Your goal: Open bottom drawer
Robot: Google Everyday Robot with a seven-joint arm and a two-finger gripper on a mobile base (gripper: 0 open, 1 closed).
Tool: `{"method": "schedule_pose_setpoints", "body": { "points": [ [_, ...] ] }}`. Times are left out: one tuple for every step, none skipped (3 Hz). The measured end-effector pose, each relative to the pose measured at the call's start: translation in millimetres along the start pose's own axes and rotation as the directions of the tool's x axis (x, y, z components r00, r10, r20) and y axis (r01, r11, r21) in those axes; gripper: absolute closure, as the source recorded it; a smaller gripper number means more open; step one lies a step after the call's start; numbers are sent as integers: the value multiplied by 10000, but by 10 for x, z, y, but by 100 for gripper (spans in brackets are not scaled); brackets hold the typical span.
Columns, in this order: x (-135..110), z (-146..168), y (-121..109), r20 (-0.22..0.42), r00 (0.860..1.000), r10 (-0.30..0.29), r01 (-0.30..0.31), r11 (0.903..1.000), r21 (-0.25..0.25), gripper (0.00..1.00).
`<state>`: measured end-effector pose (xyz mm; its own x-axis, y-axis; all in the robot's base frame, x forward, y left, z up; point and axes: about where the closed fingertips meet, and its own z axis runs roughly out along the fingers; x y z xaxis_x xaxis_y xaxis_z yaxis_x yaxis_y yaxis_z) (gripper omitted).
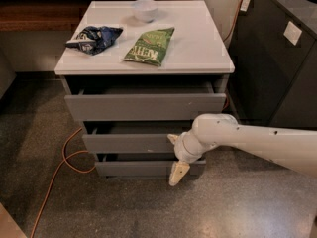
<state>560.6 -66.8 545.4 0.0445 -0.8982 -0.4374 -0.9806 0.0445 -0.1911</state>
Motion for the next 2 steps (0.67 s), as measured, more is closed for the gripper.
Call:
{"method": "schedule_pose_setpoints", "body": {
  "points": [
    [10, 155, 27, 86, 9999, -86, 87, 9999, -146, 0],
    [56, 409, 26, 318, 9991, -270, 275, 9995, -142, 0]
  ]
}}
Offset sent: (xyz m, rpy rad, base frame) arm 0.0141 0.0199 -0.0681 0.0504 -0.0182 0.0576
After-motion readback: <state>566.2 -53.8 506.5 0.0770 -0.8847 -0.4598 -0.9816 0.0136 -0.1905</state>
